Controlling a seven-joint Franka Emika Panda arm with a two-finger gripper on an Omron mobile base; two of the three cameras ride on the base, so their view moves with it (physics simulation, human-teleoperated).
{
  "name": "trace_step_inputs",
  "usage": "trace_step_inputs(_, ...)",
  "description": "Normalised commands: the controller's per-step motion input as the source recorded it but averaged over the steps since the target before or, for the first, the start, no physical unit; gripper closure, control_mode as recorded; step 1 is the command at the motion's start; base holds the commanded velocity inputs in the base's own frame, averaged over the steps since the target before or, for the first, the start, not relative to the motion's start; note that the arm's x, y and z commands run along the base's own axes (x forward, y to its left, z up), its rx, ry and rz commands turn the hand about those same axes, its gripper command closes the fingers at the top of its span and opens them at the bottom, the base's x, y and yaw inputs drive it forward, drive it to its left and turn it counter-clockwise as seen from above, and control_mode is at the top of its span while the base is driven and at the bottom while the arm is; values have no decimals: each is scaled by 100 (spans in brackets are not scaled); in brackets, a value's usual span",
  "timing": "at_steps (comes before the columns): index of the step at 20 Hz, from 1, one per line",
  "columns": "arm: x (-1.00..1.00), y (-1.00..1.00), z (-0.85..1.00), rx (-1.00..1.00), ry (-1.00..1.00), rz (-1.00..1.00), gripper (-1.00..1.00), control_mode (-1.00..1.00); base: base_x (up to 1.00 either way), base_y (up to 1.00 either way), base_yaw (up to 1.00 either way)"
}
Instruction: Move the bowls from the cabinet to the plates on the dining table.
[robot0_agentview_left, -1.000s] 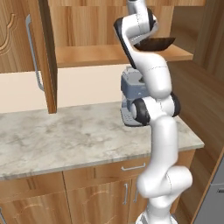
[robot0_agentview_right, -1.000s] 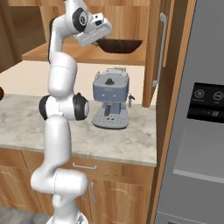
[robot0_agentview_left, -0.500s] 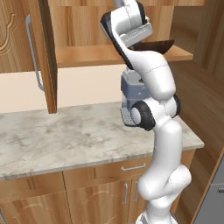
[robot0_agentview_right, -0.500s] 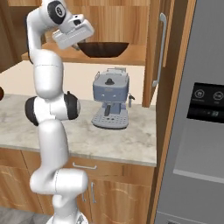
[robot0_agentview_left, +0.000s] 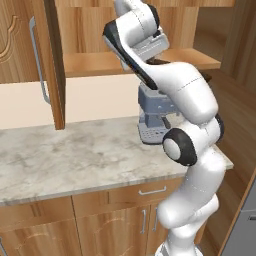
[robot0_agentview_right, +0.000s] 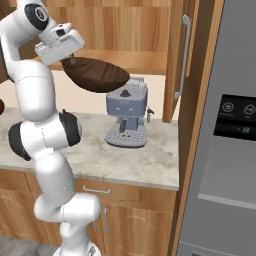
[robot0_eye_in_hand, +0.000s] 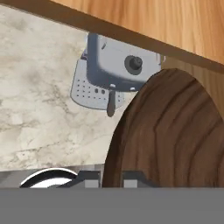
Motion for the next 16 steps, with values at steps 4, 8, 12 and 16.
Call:
trace_step_inputs(4, -100, 12, -37, 0, -22, 0, 100, -100, 0, 0, 0)
trace_step_inputs(8, -100, 1, -46, 0, -25, 6, 100, -100, 0, 0, 0)
trace_step_inputs(12, -100, 0, -40, 0, -24, 17, 100, -100, 0, 0, 0)
trace_step_inputs(16, -66, 0, -32, 0, -12, 43, 100, -100, 0, 0, 0)
